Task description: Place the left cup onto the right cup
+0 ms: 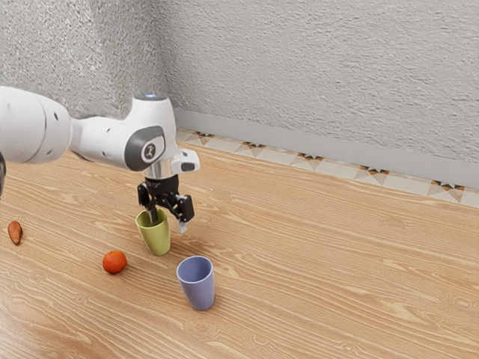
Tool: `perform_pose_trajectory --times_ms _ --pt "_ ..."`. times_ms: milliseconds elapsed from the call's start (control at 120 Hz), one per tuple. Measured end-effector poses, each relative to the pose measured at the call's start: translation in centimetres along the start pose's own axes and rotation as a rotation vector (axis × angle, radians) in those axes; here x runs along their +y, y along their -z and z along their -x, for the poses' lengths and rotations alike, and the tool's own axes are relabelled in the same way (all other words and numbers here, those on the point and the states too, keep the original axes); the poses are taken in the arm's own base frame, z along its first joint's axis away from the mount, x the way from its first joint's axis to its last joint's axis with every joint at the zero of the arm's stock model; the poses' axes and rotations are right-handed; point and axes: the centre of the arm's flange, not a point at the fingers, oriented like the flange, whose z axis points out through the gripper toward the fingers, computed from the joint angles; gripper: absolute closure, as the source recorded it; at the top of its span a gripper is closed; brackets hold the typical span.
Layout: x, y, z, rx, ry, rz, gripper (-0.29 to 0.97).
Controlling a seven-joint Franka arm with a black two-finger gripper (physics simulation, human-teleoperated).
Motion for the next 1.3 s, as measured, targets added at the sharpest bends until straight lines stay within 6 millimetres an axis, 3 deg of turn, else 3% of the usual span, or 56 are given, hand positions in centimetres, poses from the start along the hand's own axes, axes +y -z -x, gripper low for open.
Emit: perform_pose_trajectory --times_ms 325,717,850,1167,1300 --pt "-0.4 -2.1 -0.5 -0.012 0.009 0.0 0.09" --pt "-0.5 -1.8 -0.7 -0.002 0.009 -0.005 0.58" --pt "-0.5 -1.6 -0.7 0.002 0.007 -0.006 0.69" --pt "0.3 2.2 0.0 0.057 -0.014 -0.01 0.76" --pt "0.8 5.4 0.8 0.098 -0.025 -0.009 0.77"
